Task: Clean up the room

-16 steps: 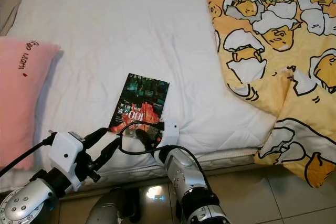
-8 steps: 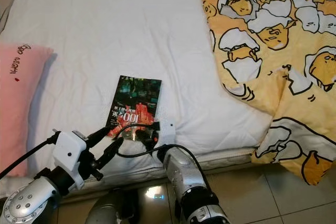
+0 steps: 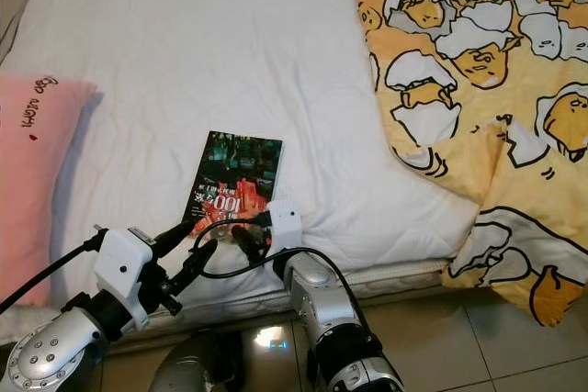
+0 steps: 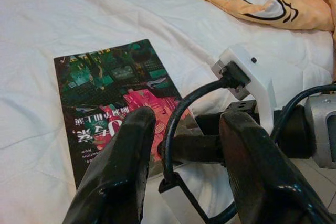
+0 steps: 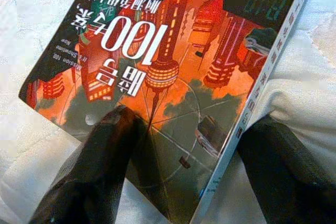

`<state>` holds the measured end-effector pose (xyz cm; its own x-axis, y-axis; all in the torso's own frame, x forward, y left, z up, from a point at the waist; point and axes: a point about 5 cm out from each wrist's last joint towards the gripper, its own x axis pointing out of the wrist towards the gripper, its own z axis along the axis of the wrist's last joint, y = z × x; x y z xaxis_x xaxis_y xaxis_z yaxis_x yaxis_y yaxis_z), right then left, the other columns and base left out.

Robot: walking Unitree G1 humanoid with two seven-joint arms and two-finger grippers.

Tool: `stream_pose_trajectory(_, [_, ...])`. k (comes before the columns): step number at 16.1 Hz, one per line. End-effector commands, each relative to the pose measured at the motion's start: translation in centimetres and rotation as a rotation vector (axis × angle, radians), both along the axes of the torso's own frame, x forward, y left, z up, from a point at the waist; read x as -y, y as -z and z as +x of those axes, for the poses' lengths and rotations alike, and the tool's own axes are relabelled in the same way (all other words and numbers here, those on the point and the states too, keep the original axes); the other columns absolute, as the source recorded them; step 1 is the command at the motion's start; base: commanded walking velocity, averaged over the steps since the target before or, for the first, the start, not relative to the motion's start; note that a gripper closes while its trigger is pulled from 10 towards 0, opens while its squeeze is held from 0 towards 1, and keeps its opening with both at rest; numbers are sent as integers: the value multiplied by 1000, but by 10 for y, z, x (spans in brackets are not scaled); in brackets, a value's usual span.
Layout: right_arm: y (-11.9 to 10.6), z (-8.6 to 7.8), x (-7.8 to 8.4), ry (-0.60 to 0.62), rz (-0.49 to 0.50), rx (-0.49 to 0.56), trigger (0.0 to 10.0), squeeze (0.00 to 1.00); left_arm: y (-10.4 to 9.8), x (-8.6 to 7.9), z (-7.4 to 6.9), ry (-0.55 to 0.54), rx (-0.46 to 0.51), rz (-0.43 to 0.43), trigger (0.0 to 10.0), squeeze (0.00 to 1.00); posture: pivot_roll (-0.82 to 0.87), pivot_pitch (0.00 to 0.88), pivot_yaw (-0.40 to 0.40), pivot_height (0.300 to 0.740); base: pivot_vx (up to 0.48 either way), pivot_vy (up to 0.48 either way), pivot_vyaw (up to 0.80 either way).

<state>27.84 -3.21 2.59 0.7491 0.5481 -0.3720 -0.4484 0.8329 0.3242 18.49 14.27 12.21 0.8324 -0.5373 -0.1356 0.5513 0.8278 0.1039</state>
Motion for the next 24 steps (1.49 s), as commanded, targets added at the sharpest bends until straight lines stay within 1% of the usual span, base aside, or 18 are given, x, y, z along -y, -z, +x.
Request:
stream_pose_trajectory(1, [25, -55, -45, -49, 88, -163, 10000, 0, 7, 1, -3, 4, -28, 7, 10000, 0, 54, 245, 10, 740, 0, 0, 0])
stream_pose_trajectory(2, [25, -56, -46, -61, 53, -147, 10000, 0, 7, 1, -3, 4, -29, 7, 10000, 0, 54, 245, 10, 740, 0, 0, 0])
stream_pose_trajectory(3, [24, -56, -46, -65, 50, -142, 10000, 0, 7, 1, -3, 4, -30, 7, 10000, 0, 54, 245, 10, 740, 0, 0, 0])
stream_pose_trajectory(4, [18, -56, -50, -66, 103, -144, 10000, 0, 7, 0, -4, 3, -32, 8, 10000, 0, 55, 246, 9, 740, 0, 0, 0])
stream_pose_trajectory(6, [5, -54, -56, -80, 148, -126, 10000, 0, 7, 0, -5, 2, -34, 10, 10000, 0, 59, 246, 8, 740, 0, 0, 0])
stream_pose_trajectory(7, [-3, -56, -59, -103, 135, -104, 10000, 0, 7, -1, -5, 1, -33, 10, 10000, 0, 59, 245, 7, 740, 0, 0, 0])
stream_pose_trajectory(10, [-3, -65, -67, -146, 108, -126, 10000, 0, 9, 0, -6, 7, -38, 10, 10000, 0, 49, 246, 0, 740, 0, 0, 0])
stream_pose_trajectory(11, [-5, -68, -71, -167, 107, -139, 10000, 0, 9, 1, -6, 12, -38, 9, 10000, 0, 50, 246, -2, 740, 0, 0, 0])
stream_pose_trajectory(12, [-4, -66, -69, -155, 125, -167, 10000, 0, 9, 2, -5, 12, -36, 8, 10000, 0, 53, 246, -3, 740, 0, 0, 0])
stream_pose_trajectory(14, [-4, -63, -68, -129, 191, -229, 10000, 0, 9, 1, -4, 12, -35, 10, 10000, 0, 53, 246, -2, 740, 0, 0, 0])
stream_pose_trajectory(15, [-2, -62, -70, -131, 210, -254, 10000, 0, 9, 1, -4, 14, -36, 11, 10000, 0, 53, 245, 2, 740, 0, 0, 0])
stream_pose_trajectory(16, [-1, -59, -76, -136, 242, -290, 10000, 0, 8, 1, -4, 16, -34, 13, 10000, 0, 53, 245, 5, 740, 0, 0, 0])
stream_pose_trajectory(17, [-3, -57, -79, -138, 262, -299, 10000, 0, 8, 1, -3, 17, -33, 14, 10000, 0, 53, 245, 5, 740, 0, 0, 0])
stream_pose_trajectory(18, [-7, -55, -82, -139, 285, -299, 0, 0, 8, 1, -3, 18, -31, 16, 10000, 0, 53, 245, 5, 740, 0, 0, 0])
stream_pose_trajectory(20, [-15, -53, -88, -152, 318, -300, 0, 0, 8, 0, -3, 16, -29, 20, 10000, 0, 67, 245, 8, 740, 0, 0, 0])
stream_pose_trajectory(22, [-38, -55, -94, -182, 368, -291, 0, 0, 7, -2, -4, 12, -29, 24, 10000, 0, 64, 247, 4, 740, 0, 0, 0])
stream_pose_trajectory(23, [-46, -56, -96, -197, 373, -290, 0, 0, 8, -2, -4, 10, -30, 25, 10000, 0, 59, 246, 3, 740, 0, 0, 0])
stream_pose_trajectory(24, [-48, -56, -97, -199, 372, -299, 0, 0, 8, -2, -4, 11, -31, 24, 10000, 0, 59, 246, 3, 740, 0, 0, 0])
